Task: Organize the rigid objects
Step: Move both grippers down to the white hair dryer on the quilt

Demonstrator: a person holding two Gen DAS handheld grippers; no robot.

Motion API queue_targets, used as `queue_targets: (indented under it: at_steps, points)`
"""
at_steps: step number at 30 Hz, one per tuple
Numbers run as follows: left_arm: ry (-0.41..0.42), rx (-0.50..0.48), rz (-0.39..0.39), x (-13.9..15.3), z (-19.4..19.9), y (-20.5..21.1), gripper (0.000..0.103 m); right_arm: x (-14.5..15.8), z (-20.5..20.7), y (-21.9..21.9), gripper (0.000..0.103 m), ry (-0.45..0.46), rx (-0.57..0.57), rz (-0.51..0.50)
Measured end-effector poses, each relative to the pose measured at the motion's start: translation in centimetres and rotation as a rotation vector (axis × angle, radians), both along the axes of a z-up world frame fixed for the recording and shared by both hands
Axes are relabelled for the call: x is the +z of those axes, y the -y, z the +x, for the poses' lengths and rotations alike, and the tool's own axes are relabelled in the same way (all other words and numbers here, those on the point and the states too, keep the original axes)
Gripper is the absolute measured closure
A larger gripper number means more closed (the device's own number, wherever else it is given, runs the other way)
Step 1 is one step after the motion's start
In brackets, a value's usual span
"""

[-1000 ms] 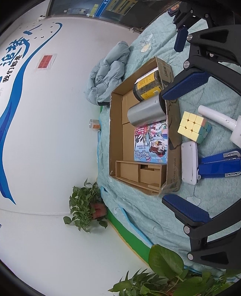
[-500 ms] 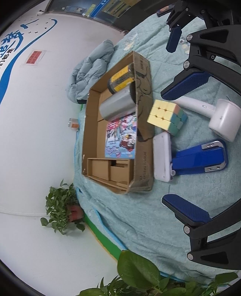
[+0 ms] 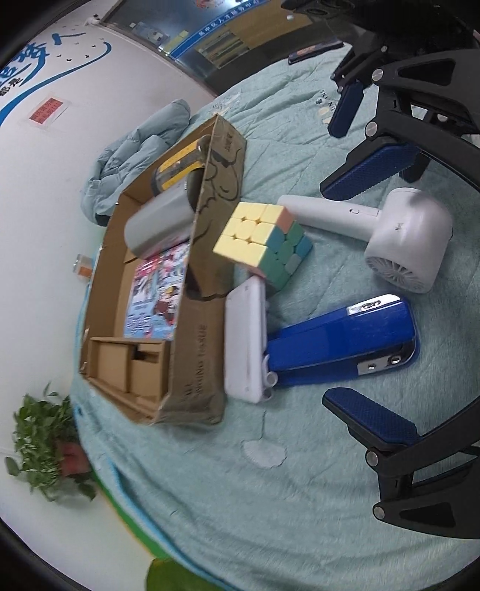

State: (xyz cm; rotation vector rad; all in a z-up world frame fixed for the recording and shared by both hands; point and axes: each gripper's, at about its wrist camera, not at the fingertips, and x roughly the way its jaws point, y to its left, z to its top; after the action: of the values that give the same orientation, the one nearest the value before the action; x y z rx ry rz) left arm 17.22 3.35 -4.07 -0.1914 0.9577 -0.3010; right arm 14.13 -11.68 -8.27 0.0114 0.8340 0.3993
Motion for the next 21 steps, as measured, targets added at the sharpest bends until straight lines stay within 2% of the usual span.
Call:
queue_targets:
  at_steps: [5,9,12,14,17,19,21]
  points:
    - [-0.035,-0.043,-0.042,-1.3,0.5,0.8,0.005,-1.1,0.9,-0.5,0.016,-0.024,0.003,-0.005]
    - [-0.029,-0.049,-0.013,-1.6,0.5,1.6,0.005,-1.3,1.4,-0.7,0.016,-0.033,0.024,0.026]
    - [-0.043,-0.034,-0.04,-1.5,0.7,1.2,0.01,-1.4,1.5,-0.6,0.016,-0.038,0.042,0.038]
    - [-0.058,-0.025,-0.054,-1.3,0.7,0.8,0.017,-1.5,1.5,-0.5,0.016,-0.05,0.055,0.053]
    - [-0.08,-0.011,-0.098,-1.2,0.8,0.0,0.021,-1.6,1.3,-0.4,0.016,-0.06,0.074,0.063]
    - [-0.087,-0.004,-0.087,-1.1,0.7,0.0,0.025,-1.7,1.1,-0.4,0.016,-0.069,0.089,0.069]
    - [-0.088,-0.001,-0.092,-0.7,0.6,0.0,0.025,-1.7,0.9,-0.3,0.016,-0.079,0.104,0.075]
